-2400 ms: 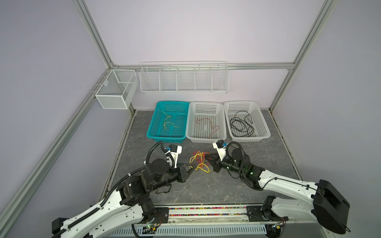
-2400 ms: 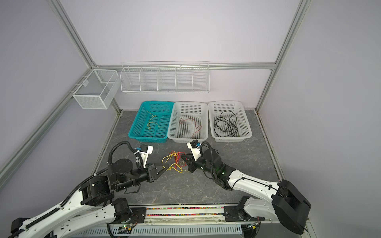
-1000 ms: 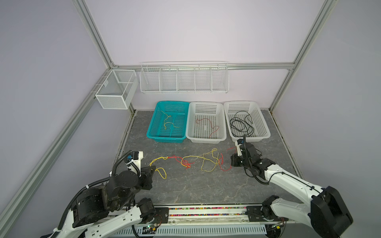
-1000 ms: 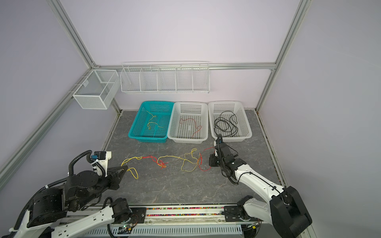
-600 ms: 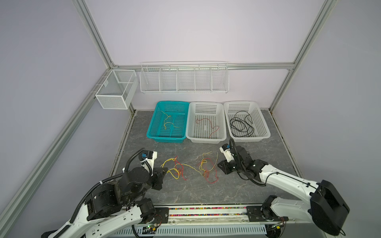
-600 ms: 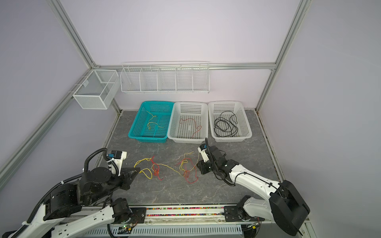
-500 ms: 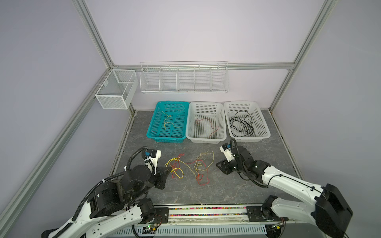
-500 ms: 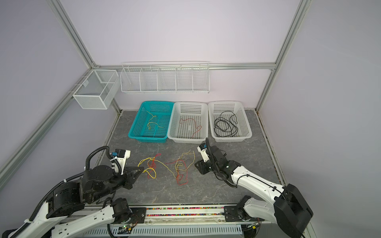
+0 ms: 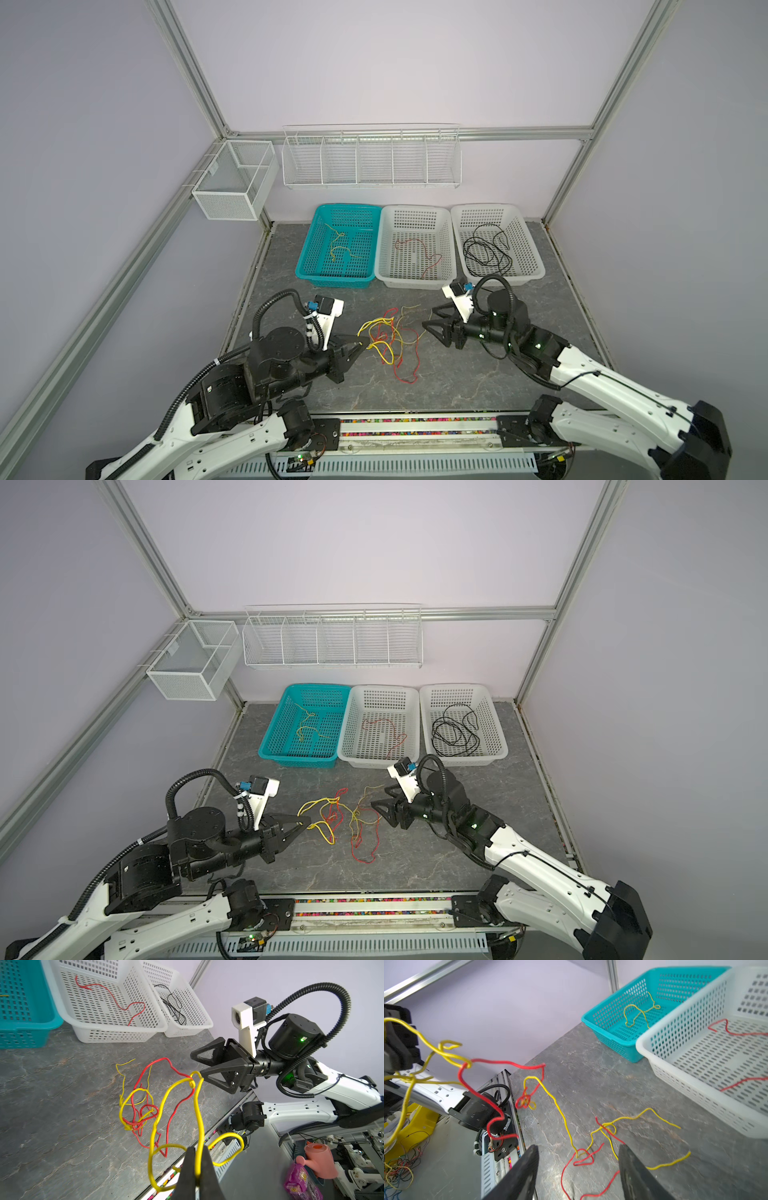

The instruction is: Untangle the cables

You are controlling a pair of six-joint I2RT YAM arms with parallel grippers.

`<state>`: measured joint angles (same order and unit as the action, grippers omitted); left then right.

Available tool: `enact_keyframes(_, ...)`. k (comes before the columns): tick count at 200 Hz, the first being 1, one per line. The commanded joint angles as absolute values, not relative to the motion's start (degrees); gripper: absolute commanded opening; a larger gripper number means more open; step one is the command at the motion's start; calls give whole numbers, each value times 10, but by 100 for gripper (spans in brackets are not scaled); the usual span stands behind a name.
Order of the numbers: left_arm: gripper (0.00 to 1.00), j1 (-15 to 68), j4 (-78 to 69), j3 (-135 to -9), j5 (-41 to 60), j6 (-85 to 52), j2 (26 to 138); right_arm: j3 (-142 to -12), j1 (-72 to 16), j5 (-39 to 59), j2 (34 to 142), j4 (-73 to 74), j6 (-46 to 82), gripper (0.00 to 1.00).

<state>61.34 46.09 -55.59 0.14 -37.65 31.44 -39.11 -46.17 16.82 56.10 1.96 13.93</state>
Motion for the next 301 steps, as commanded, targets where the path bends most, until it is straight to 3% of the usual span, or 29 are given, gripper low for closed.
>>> enact_keyframes(1,0,612,433,-550,34,-368,313,-402,-482,178,575,73,92,65)
enact_keyframes(75,0,612,395,-526,71,-385,315,-401,-546,107,619,184,76,66)
enact_keyframes(123,0,612,391,-526,87,-386,318,-423,-577,56,651,183,32,64)
enact_keyframes(137,0,612,391,-525,89,-387,316,-426,-580,52,658,183,24,57)
enact_keyframes(159,0,612,395,-522,84,-388,309,-427,-582,48,664,181,24,24)
enact_keyframes(181,0,612,422,-533,63,-386,292,-412,-582,9,664,175,31,7)
enact_keyframes(234,0,612,516,-586,-4,-375,251,-356,-518,-60,682,149,99,6)
enact_keyframes(274,0,611,579,-626,-28,-370,236,-331,-398,-3,703,127,208,6)
enact_keyframes(301,0,611,605,-631,-47,-375,219,-331,-375,15,708,122,226,6)
